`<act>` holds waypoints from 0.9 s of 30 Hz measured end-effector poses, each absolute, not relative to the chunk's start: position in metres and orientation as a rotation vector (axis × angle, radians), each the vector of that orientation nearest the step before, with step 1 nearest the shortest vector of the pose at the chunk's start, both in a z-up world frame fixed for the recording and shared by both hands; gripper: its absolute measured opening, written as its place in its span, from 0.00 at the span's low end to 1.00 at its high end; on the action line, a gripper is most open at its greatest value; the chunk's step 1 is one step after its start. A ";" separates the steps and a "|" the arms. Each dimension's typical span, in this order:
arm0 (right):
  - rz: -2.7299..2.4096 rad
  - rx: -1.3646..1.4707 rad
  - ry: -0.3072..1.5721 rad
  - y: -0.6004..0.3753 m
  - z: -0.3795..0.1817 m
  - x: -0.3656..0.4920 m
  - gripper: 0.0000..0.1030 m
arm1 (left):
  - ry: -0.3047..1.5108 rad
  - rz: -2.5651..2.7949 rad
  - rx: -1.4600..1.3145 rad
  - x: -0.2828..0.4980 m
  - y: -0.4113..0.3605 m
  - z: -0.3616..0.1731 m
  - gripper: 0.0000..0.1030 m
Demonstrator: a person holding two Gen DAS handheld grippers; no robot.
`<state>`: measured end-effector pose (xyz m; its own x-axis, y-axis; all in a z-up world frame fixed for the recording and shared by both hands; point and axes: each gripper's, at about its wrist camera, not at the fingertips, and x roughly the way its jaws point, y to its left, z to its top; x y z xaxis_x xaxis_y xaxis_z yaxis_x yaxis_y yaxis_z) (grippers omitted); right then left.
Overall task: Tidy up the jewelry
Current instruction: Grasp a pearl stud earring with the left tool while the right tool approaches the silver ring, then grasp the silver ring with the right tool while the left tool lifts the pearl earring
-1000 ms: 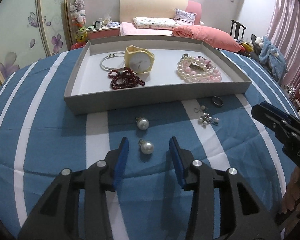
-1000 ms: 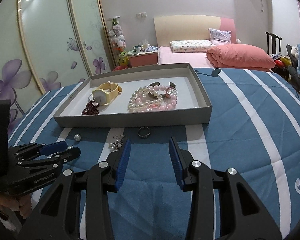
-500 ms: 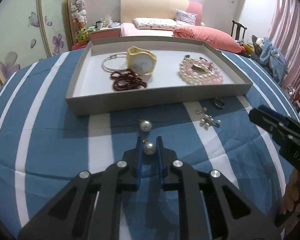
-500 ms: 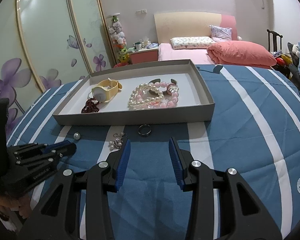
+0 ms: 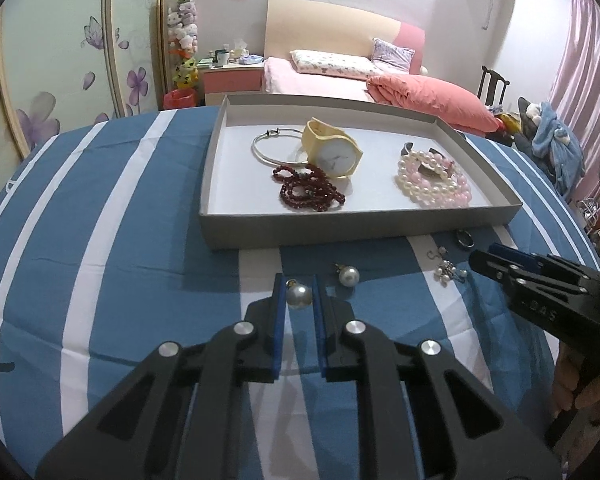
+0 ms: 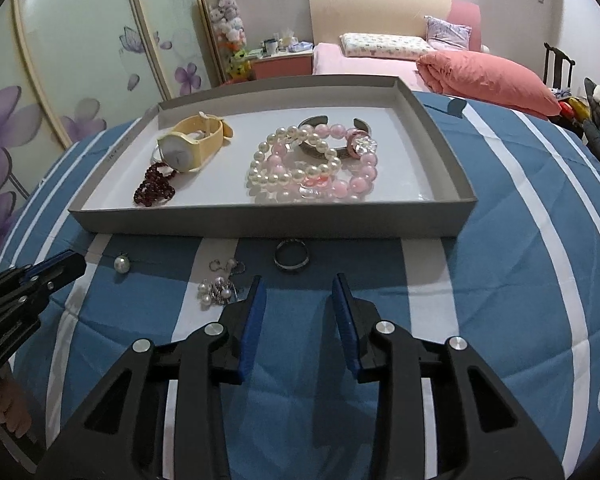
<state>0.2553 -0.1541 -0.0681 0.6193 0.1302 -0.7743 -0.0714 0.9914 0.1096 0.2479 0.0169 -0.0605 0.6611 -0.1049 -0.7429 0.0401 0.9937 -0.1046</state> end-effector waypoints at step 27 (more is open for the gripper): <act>0.084 0.082 0.871 -0.168 -0.065 0.227 0.22 | 0.833 -0.101 -0.106 0.235 0.018 -0.061 0.14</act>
<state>0.2269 -0.1677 -0.0646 0.6412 0.1072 -0.7598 -0.0405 0.9935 0.1060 0.2353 0.0181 -0.0613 0.6687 -0.1307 -0.7320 0.0476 0.9899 -0.1334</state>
